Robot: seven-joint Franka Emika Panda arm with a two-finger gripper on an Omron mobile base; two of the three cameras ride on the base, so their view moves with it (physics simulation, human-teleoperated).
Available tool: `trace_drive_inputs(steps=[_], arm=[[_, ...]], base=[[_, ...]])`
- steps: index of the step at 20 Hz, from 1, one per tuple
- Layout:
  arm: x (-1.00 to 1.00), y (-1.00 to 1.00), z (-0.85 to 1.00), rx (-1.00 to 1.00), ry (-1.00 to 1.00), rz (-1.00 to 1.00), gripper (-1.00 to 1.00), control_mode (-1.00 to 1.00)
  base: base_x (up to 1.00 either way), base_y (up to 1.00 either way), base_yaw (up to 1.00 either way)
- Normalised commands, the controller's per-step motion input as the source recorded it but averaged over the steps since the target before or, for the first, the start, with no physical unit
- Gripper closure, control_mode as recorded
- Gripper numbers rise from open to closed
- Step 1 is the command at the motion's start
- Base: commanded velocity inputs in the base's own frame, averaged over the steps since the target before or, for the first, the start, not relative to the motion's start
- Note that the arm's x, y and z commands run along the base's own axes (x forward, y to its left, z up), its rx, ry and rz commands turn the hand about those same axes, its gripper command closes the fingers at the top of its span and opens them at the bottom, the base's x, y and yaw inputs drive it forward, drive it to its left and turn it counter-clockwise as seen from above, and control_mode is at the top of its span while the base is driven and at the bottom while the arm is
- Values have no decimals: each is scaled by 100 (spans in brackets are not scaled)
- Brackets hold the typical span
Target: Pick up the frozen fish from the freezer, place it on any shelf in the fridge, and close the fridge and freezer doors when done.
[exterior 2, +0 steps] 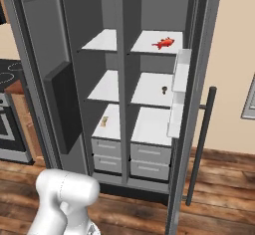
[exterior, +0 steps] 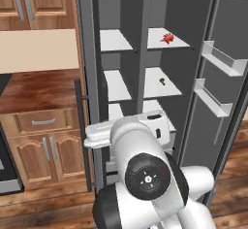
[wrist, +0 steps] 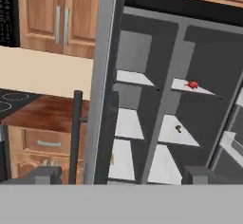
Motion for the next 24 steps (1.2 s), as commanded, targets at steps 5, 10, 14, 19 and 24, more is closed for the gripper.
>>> trace_drive_inputs(steps=[5, 10, 14, 19, 24], arm=[[59, 100, -25, 12, -17, -20, -100, -100], [72, 100, -30, 6, -2, -32, -100, -100], [74, 62, -47, 0, 1, -32, -100, -100], [72, 54, -21, -1, 0, -29, -100, -100], [73, 42, -20, 0, 0, -25, -100, -100]], base=[[0, 0, 0], [0, 0, 0], [0, 0, 0], [0, 0, 0], [0, 0, 0]])
